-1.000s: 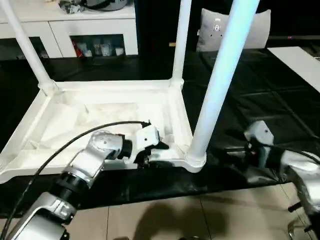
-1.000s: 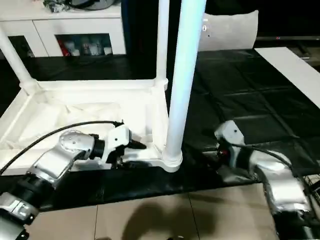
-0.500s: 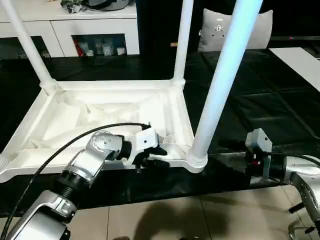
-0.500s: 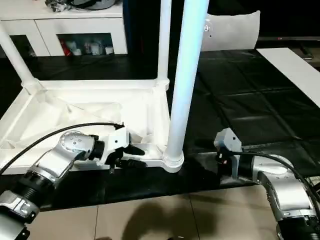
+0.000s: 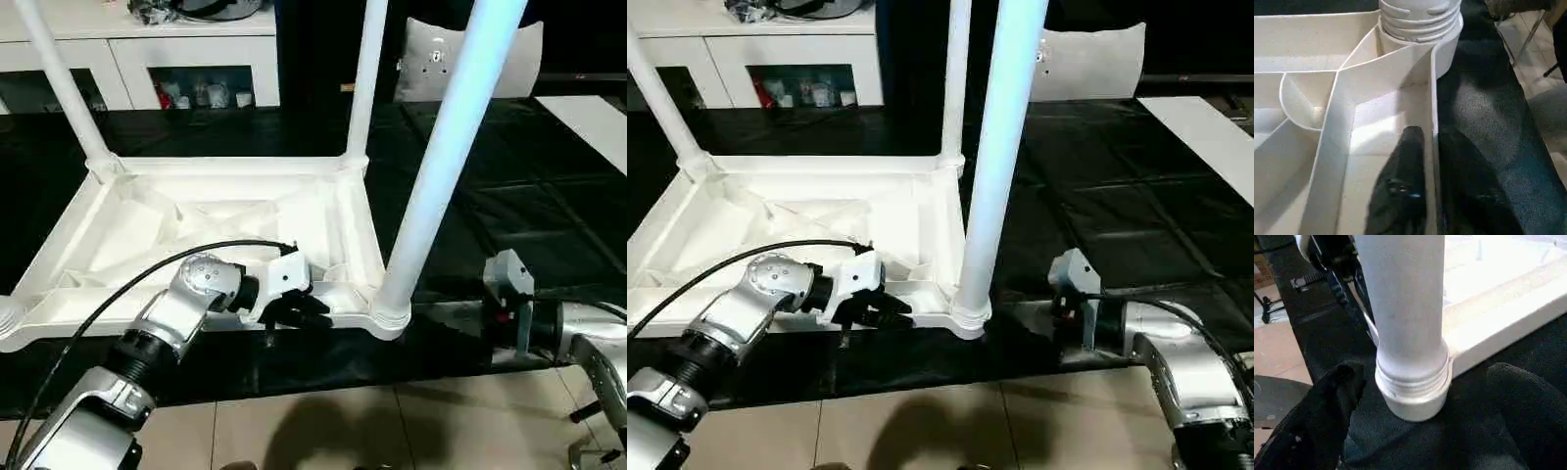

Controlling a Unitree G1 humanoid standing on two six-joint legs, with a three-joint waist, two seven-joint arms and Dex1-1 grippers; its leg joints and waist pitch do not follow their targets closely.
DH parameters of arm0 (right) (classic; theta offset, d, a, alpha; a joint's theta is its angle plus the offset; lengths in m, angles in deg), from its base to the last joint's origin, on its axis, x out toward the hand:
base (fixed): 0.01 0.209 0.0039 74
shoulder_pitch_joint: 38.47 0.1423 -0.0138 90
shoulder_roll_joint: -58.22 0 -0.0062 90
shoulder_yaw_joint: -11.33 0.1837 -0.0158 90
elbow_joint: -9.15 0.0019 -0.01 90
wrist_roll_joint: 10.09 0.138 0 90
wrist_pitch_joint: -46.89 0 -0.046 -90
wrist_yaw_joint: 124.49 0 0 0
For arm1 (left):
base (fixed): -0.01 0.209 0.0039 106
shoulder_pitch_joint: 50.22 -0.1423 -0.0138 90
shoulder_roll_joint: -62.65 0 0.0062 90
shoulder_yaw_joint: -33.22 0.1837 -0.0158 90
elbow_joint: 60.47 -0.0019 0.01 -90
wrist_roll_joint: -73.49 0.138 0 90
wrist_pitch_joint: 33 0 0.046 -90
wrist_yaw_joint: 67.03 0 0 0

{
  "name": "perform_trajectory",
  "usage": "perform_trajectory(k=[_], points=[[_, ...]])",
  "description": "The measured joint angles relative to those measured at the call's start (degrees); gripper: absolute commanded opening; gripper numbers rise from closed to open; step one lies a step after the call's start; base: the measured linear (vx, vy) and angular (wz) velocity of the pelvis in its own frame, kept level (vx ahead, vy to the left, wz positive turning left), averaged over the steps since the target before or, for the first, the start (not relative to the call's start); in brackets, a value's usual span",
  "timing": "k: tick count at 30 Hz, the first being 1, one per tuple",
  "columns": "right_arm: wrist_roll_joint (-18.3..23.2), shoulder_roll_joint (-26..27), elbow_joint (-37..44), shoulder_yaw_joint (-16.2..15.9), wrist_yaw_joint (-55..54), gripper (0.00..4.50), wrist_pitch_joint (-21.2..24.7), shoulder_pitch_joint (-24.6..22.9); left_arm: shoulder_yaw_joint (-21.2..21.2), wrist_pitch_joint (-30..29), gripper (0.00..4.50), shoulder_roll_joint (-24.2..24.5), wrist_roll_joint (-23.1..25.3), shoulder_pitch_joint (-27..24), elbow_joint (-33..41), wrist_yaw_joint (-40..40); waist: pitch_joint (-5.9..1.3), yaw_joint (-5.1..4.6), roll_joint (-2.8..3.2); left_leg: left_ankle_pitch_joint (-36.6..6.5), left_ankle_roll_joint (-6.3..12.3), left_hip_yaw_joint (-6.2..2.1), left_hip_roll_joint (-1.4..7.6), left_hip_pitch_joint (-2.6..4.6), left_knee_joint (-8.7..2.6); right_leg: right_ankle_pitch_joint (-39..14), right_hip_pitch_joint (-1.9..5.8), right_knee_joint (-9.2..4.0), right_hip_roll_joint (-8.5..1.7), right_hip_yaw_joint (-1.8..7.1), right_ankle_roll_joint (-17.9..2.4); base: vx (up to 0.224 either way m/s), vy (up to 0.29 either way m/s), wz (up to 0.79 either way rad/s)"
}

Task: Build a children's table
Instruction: Rotate leg to tighten

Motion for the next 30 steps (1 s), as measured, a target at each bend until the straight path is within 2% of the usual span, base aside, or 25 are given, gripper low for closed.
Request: perform_trajectory(k=[3,8,9,10,15,18,26,30], points=[[0.53,0.19,0.0,-0.5,0.61,4.5,0.36,1.13,0.34,0.29,0.16,0.0,0.47,0.4,-0.25,-0.51,0.0,0.05,0.0,0.0,0.0,0.0,0.0,0.01,0.0,0.0,0.02,0.0,0.0,-0.01,0.0,0.0,0.0,0.0],[1.8,0.85,-1.46,-1.91,3.46,3.97,1.64,4.69,0.48,0.91,0.0,0.09,0.77,0.88,-1.17,-1.67,0.0,0.0,0.01,0.01,0.0,0.0,0.01,0.02,0.0,0.01,0.01,0.01,0.0,-0.01,-0.01,0.0,0.0,0.0],[1.89,0.96,-2.01,-2.21,4.12,3.97,1.92,5.8,0.49,0.93,0.0,0.02,0.76,0.94,-1.31,-1.95,-0.02,0.15,0.03,0.01,-0.01,-0.01,0.01,0.02,0.0,0.01,0.02,0.01,0.0,-0.02,0.0,0.0,0.0,0.0],[1.89,0.96,-2.43,-2.49,4.58,3.72,2.14,6.4,0.49,0.96,0.0,0.01,0.76,1.02,-1.37,-2.3,-0.02,0.2,0.03,0.0,0.0,-0.01,0.02,0.02,0.0,0.01,0.02,0.01,0.0,-0.03,0.0,0.0,0.0,0.0],[1.76,1.97,-6.65,-4.55,7.26,3.45,2.22,8.72,0.63,1.16,0.0,-0.05,0.75,1.31,-1.65,-3.03,-0.03,0.43,0.05,-0.01,0.01,-0.01,0.02,-0.04,0.0,0.0,0.01,0.01,0.0,-0.03,0.01,0.0,0.0,0.0],[1.74,1.97,-7.61,-5.32,8.4,3.06,2.29,9.46,0.63,1.17,0.0,-0.22,0.76,1.47,-1.89,-3.11,-0.03,0.63,0.04,-0.01,0.01,-0.02,0.03,-0.03,-0.01,0.0,0.0,0.02,0.0,-0.03,0.0,0.0,0.0,0.0],[1.6,2.09,-10.31,-5.94,9.83,2.53,2.43,11.38,0.54,1.17,0.0,-0.28,0.75,1.63,-2.28,-3.69,-0.03,1.01,0.05,-0.01,0.01,-0.01,0.03,-0.01,-0.01,0.0,0.0,0.06,0.0,-0.02,0.0,0.0,0.0,0.0],[1.76,2.54,-9.42,-5.53,9.21,2.21,3.27,10.68,0.15,-0.57,0.0,-0.53,0.4,1.61,-2.01,-4.26,-0.04,1.22,0.07,-0.01,0.0,-0.01,0.03,0.01,-0.01,0.0,0.0,0.06,0.0,-0.01,0.0,0.0,0.0,0.0]])
